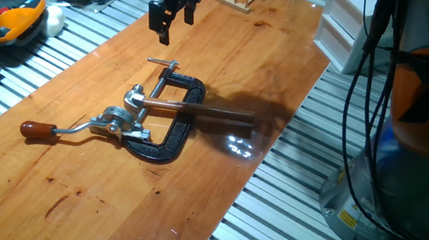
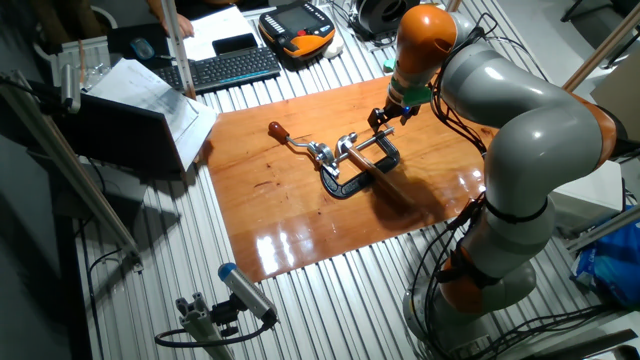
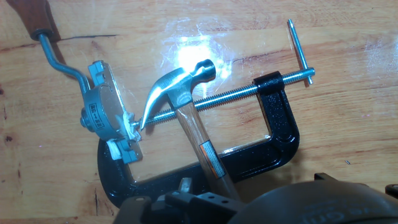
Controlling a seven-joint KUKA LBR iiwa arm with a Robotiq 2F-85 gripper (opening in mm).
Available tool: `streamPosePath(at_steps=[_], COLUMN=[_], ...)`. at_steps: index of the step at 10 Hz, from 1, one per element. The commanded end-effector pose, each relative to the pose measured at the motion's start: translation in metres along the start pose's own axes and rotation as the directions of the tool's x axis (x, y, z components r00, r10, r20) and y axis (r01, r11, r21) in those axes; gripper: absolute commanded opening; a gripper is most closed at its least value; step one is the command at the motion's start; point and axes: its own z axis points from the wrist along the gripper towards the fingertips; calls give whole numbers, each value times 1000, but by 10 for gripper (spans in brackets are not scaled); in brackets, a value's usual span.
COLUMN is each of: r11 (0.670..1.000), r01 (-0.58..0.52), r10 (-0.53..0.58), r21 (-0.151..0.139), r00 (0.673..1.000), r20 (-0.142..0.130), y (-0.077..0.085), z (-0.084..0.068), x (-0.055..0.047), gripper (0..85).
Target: Pull up the lever
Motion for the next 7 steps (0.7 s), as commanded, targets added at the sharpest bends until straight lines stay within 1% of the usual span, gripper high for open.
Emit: streamPosePath(at_steps=[1,2,5,7], r11=[1000,981,978,979], r01=[0,193,205,200], r10=[0,-196,-208,-203], r21=[0,-33,-39,-36], r00=[1000,958,955,956], r20=[0,-209,-213,-212], y=[0,0,0,0], z=[0,0,0,0], x=[0,0,0,0], gripper=[0,0,0,0])
